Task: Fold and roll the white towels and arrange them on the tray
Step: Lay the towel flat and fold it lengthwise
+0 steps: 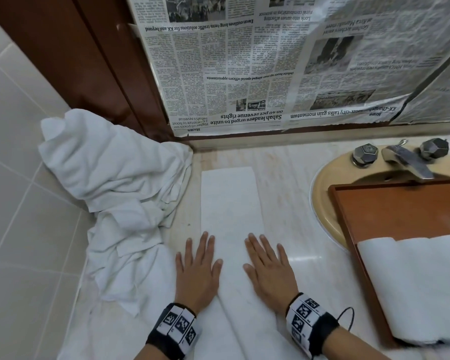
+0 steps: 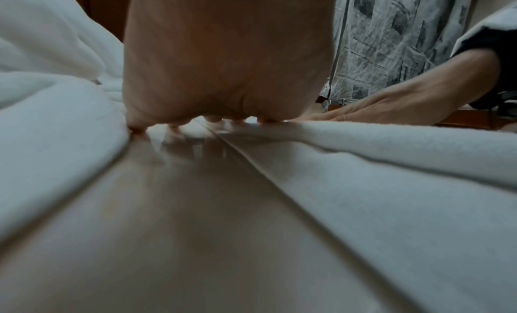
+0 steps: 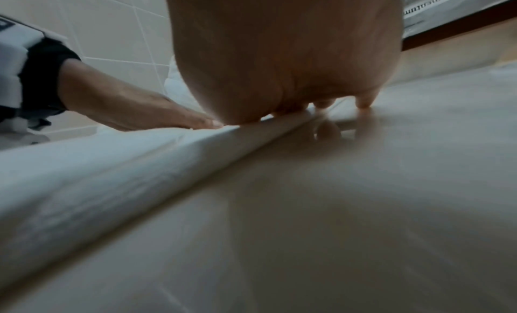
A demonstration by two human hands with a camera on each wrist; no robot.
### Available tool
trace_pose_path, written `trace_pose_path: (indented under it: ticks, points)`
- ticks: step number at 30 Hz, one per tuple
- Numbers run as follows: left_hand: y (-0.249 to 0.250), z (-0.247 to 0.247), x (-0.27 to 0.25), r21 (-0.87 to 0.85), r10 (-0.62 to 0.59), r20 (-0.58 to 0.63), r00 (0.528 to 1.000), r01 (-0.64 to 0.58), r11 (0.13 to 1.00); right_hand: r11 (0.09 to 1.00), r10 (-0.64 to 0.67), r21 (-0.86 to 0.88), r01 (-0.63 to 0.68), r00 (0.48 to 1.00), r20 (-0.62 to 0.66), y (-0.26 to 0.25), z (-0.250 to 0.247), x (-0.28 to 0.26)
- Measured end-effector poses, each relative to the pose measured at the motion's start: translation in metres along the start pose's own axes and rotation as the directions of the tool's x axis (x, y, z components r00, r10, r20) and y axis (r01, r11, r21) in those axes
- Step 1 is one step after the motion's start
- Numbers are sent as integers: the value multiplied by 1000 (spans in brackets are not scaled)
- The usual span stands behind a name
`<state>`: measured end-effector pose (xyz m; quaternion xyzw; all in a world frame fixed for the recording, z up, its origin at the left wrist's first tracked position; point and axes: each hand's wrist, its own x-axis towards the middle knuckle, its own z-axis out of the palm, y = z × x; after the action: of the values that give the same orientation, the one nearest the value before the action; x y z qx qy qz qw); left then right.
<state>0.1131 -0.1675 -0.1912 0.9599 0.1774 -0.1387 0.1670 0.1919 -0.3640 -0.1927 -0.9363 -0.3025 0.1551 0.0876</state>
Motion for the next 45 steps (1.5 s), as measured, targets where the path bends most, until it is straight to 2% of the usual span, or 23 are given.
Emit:
trace_pose_path:
  ticks: [6,10,24,36,38,40,42,43,45]
  points:
    - [0,-4,13,16,6,5,1000,-6,1000,997,75,-5,-75,996,42,18,-10,15]
    - [8,-11,35,11,14,14,1000,-14,1000,999,40,-14,-40,999,36,29,-20,32]
    - [42,-40,125,24,-59,39,997,59,998,999,53,-8,-53,994,100,70,-51,119]
    - [46,-63,185,-11,-52,31,998,52,999,993,112,33,-116,987,114,81,-79,177]
    - [48,-65,177,-102,-31,-16,999,29,994,988,116,88,-123,990,86,77,-84,172]
    - [46,-65,161,-199,57,-146,988,-86,976,977,108,183,-109,994,12,71,-89,153]
    - [43,-57,142,-243,151,-277,949,-221,944,949,120,297,-107,992,-26,67,-93,122]
    - [43,-51,133,-256,172,-291,941,-250,934,934,134,336,-119,991,-23,66,-92,106]
    - [45,-43,119,-241,207,-246,947,-266,933,911,177,373,-173,984,24,64,-89,75]
